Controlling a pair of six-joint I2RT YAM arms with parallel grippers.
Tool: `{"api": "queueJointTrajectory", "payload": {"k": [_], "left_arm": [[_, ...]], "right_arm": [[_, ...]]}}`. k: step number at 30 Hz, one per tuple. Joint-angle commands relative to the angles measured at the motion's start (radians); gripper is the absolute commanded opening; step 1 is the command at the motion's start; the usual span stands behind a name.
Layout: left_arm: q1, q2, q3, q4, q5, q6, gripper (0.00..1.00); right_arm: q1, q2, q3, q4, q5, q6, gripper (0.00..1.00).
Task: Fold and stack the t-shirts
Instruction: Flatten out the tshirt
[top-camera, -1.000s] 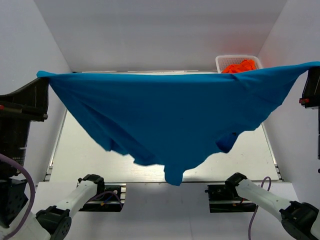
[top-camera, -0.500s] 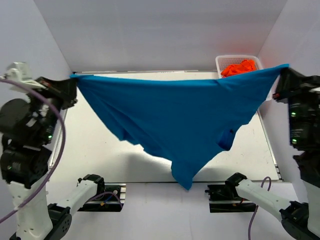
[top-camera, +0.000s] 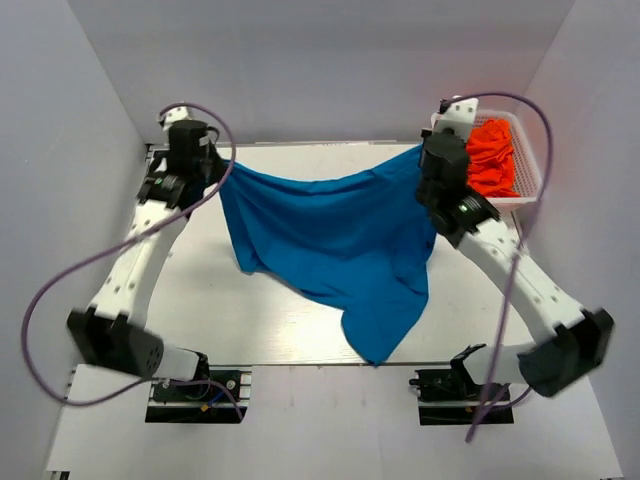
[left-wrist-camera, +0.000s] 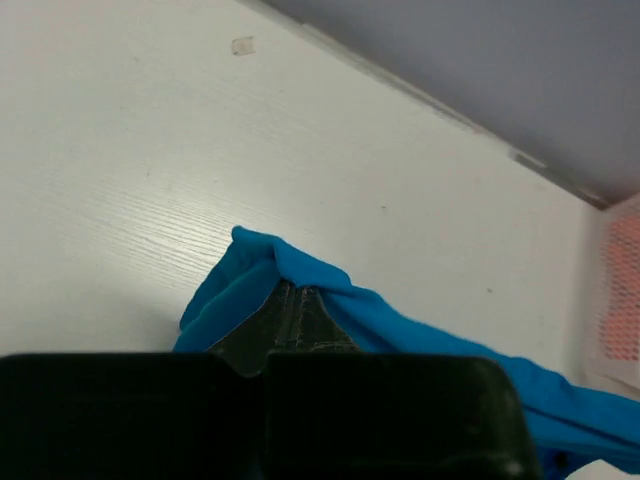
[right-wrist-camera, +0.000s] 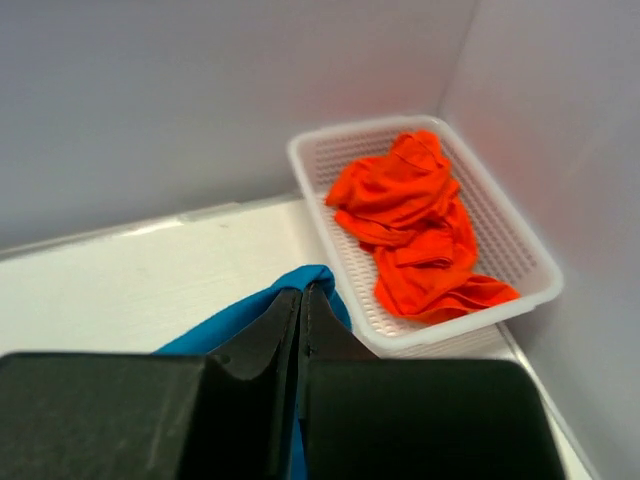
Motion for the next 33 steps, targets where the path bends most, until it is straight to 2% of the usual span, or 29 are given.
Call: {"api": "queueJointTrajectory", "payload": {"k": [1,4,6,8,9,10,12,13,14,15,16,17,18,20,21,24,25,27,28,30,31,33], "left_arm": [[0.007,0.147,0.091,0.103,-0.082,-0.009,0.0],[0.017,0.318,0.243,0.124,-0.119,0.013,0.0],[0.017,0.511,0.394,0.149,-0.133,0.041,0.0],[0.017,0.641,0.56,0.178,-0.104,0.087,0.0],[0.017,0.765,0.614,0.196,-0.09,0.105,0.0],[0.017,0.822,0.663,0.251,-0.061,0.127,0.0],[0.027,0.972,0.792,0.331,-0.008,0.179,0.0],[0.027,1.016,0.827,0.35,0.012,0.179,0.06],[0.036,1.051,0.888,0.363,0.035,0.199,0.49],[0.037,1.096,0.906,0.394,0.061,0.199,0.86],[0.037,1.096,0.915,0.403,0.075,0.199,1.0],[0.037,1.096,0.915,0.404,0.092,0.199,1.0],[0.046,1.096,0.906,0.404,0.101,0.199,1.0],[0.046,1.046,0.843,0.388,0.102,0.213,1.0],[0.046,0.971,0.807,0.375,0.088,0.213,1.0],[0.046,0.83,0.61,0.327,0.077,0.213,1.0],[0.046,0.724,0.488,0.313,0.077,0.199,1.0],[0.046,0.624,0.356,0.269,0.077,0.138,1.0],[0.046,0.531,0.22,0.259,0.077,0.126,1.0],[0.046,0.449,0.092,0.25,0.088,0.103,1.0],[0.046,0.417,-0.02,0.25,0.098,0.093,1.0],[0.046,0.36,-0.102,0.25,0.098,0.084,1.0]], "right_arm": [[-0.069,0.126,0.104,0.162,0.03,-0.003,0.0],[-0.141,0.32,0.233,0.13,-0.066,0.023,0.0],[-0.185,0.439,0.359,0.106,-0.138,0.034,0.0],[-0.213,0.582,0.416,0.111,-0.191,0.015,0.0],[-0.222,0.613,0.48,0.14,-0.215,0.005,0.0],[-0.227,0.697,0.494,0.165,-0.252,-0.003,0.0],[-0.245,0.754,0.555,0.243,-0.318,-0.068,0.0],[-0.251,0.847,0.625,0.231,-0.327,-0.068,0.0],[-0.264,0.883,0.672,0.211,-0.339,-0.072,0.0],[-0.27,0.921,0.762,0.149,-0.365,-0.071,0.25],[-0.271,0.981,0.848,0.127,-0.375,-0.065,0.5],[-0.271,1.018,0.88,0.104,-0.391,-0.071,0.75],[-0.265,1.025,0.905,0.064,-0.428,-0.078,0.9],[-0.249,0.973,0.886,0.047,-0.521,-0.091,0.9],[-0.248,0.912,0.861,0.047,-0.549,-0.082,0.9],[-0.224,0.74,0.659,-0.005,-0.672,-0.072,0.9],[-0.215,0.709,0.595,-0.035,-0.691,-0.056,0.9],[-0.204,0.592,0.505,-0.121,-0.741,-0.019,0.9],[-0.193,0.572,0.447,-0.146,-0.761,0.012,0.9],[-0.178,0.494,0.352,-0.23,-0.783,0.055,0.9],[-0.172,0.457,0.318,-0.246,-0.806,0.075,0.9],[-0.164,0.417,0.183,-0.282,-0.873,0.135,0.9]]}}
